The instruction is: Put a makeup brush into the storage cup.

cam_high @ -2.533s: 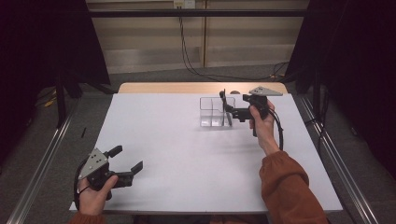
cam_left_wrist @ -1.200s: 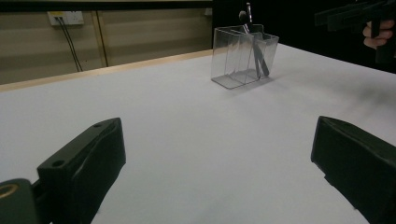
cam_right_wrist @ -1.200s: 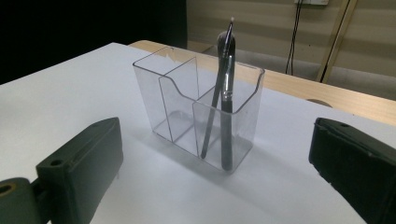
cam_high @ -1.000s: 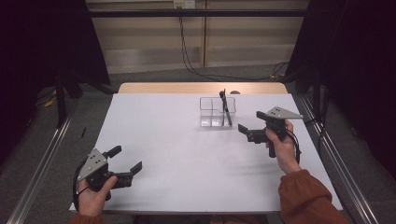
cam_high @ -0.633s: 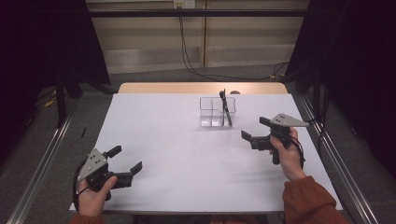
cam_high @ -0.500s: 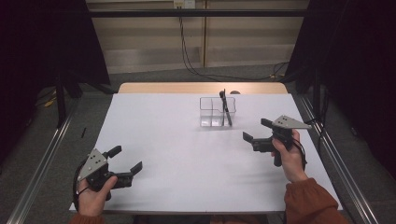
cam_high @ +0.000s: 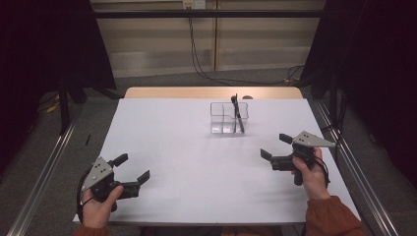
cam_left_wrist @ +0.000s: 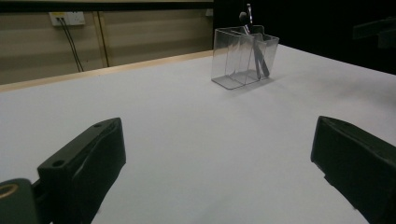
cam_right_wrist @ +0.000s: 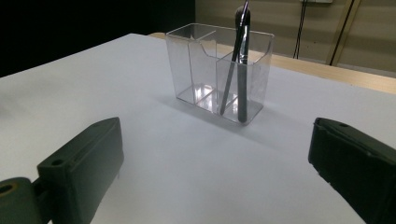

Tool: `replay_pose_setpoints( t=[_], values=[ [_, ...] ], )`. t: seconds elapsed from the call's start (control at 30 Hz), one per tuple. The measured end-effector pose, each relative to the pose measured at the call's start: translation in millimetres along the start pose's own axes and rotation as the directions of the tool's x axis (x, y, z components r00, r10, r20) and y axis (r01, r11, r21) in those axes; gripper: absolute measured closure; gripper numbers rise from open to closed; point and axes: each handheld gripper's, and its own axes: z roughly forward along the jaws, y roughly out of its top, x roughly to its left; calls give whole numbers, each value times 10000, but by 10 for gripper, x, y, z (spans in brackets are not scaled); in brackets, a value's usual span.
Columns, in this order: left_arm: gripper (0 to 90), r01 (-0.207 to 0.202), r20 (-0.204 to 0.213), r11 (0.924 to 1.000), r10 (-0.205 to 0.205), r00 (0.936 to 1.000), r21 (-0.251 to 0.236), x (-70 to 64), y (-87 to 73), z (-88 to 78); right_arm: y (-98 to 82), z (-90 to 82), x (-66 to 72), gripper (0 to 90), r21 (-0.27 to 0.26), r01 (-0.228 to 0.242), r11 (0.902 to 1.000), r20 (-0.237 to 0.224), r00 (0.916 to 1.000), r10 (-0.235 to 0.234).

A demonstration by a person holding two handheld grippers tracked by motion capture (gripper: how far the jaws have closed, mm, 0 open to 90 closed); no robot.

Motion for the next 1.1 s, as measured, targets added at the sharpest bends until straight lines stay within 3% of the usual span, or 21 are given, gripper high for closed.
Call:
replay_pose_setpoints(
  t=[0.77, 0.97, 1.1],
  values=[
    [32, -102, 76, 9999, 102, 9999, -28, -13, -1, 0, -258, -443, 21, 23, -227, -319, 9992, 524, 9981, 331],
    [32, -119, 44, 9999, 119, 9999, -70, -15, 0, -26, -363, -491, 73, 22, -7, -182, 9998, 758, 9970, 182],
    [32, -74, 0, 9999, 74, 10000, -122, -23, 2, -49, -379, -535, 71, 21, -157, -246, 9996, 862, 9959, 259]
  ],
)
